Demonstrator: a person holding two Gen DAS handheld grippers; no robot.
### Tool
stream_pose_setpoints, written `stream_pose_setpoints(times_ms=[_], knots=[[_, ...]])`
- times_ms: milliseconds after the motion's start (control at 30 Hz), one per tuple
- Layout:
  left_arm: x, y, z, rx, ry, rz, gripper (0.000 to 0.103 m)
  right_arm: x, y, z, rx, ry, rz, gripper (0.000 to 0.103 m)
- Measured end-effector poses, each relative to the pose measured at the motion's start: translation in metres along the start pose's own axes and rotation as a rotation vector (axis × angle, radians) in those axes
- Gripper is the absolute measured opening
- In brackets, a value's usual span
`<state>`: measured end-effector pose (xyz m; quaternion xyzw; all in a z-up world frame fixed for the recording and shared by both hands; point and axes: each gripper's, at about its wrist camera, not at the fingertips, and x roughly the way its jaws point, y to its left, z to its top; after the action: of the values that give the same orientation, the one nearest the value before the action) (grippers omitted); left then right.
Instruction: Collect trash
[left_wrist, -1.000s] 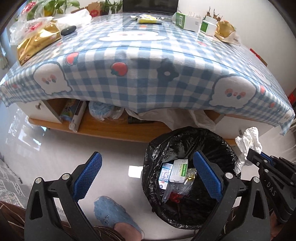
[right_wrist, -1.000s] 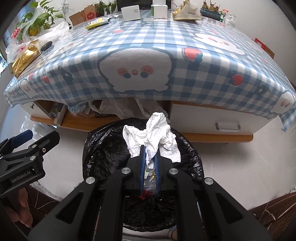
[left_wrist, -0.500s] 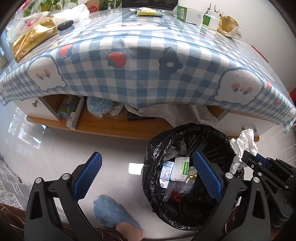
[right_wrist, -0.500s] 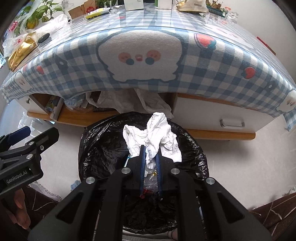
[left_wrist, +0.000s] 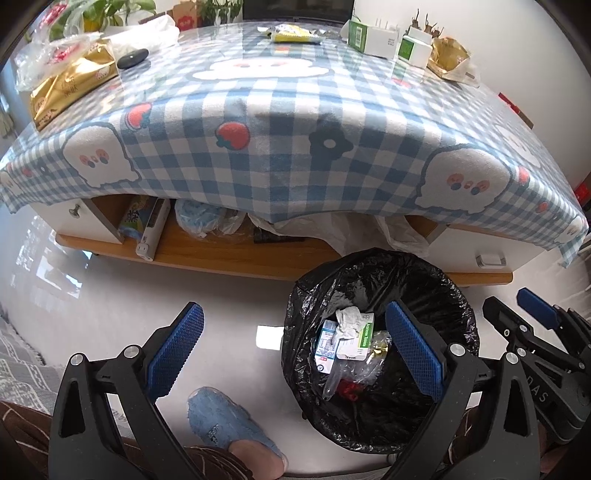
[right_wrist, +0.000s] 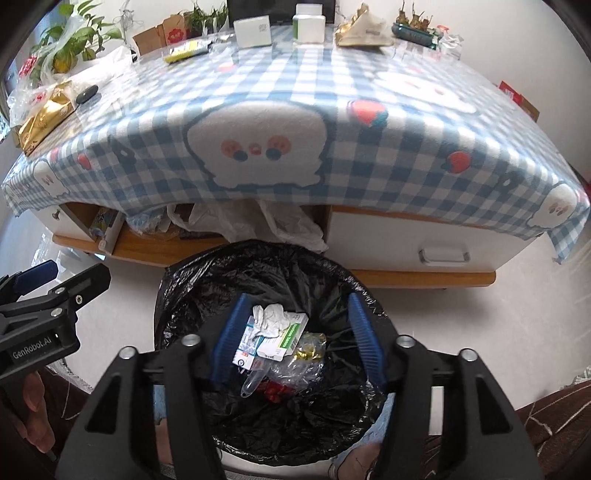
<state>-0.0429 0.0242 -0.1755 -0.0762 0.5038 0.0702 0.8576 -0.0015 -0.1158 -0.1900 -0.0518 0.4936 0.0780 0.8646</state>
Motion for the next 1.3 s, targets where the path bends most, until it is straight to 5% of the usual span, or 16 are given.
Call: stream_pose_setpoints(times_ms=[267, 467, 1300], knots=[[-0.03, 0.001, 0.009, -0.013, -0.05, 0.009, 0.097, -0.037, -0.009, 0.009, 0.002, -0.093, -0.018, 0.088], [-0.056, 0.003, 0.02, -0.037, -0.089, -0.026, 0.097, -0.067, -0.017, 0.021, 0.025, -0.162, -0.026, 0.094], [-0.121, -0.024, 0.089, 0.009, -0.207, -0.058, 0.097, -0.135, -0.049, 0.121, 0.02, -0.355, -0.012, 0.095]])
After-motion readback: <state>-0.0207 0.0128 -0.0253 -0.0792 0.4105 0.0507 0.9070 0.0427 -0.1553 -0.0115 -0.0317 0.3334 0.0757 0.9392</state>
